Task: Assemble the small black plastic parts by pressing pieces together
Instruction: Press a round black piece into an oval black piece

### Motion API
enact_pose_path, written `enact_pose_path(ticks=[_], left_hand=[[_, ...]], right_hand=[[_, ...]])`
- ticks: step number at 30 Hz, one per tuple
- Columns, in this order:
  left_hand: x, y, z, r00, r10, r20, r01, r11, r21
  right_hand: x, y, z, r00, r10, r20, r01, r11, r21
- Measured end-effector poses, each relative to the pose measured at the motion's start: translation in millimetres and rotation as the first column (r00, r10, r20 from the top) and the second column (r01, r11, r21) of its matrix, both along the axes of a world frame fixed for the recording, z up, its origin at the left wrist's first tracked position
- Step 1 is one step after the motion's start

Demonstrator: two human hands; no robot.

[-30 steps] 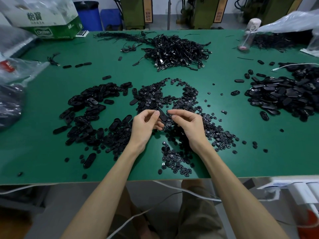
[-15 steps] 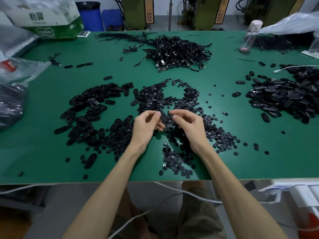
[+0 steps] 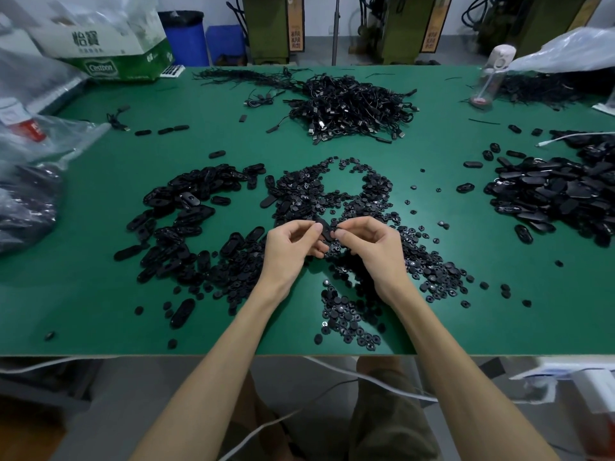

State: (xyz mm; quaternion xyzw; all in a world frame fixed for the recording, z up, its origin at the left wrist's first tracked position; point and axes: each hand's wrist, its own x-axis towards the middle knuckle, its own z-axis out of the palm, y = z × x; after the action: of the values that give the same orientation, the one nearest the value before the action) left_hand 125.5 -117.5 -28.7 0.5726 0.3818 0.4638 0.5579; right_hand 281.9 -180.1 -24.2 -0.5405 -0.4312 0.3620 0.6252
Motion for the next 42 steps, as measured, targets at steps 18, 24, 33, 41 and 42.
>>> enact_pose_path(ticks=[18,24,33,41,42], left_hand=[[-1,-4,2,0.993,-0.061,0.102,0.060,0.998,0.013],[0,-5,3,0.997,-0.074,0.038,0.072,0.996,0.043],[0,-7,4,0.997,-0.071,0.003,0.070,0.995,0.068],[0,-6,2,0.995,-0.074,-0.073,0.080,0.993,0.088],[0,-6,2,0.994,-0.077,-0.080,0.085,0.992,0.092]], right_hand=[[-1,0,-5,0.992,-0.069,0.110,0.065,0.997,0.038],[-6,-1,-4,0.968,-0.129,0.216,0.123,0.992,0.041],[-12,-7,6,0.900,-0.214,0.380,0.207,0.977,0.060],[-14,-8,8,0.893,-0.224,0.391,0.218,0.974,0.061],[-14,-8,8,0.894,-0.225,0.387,0.219,0.974,0.059]])
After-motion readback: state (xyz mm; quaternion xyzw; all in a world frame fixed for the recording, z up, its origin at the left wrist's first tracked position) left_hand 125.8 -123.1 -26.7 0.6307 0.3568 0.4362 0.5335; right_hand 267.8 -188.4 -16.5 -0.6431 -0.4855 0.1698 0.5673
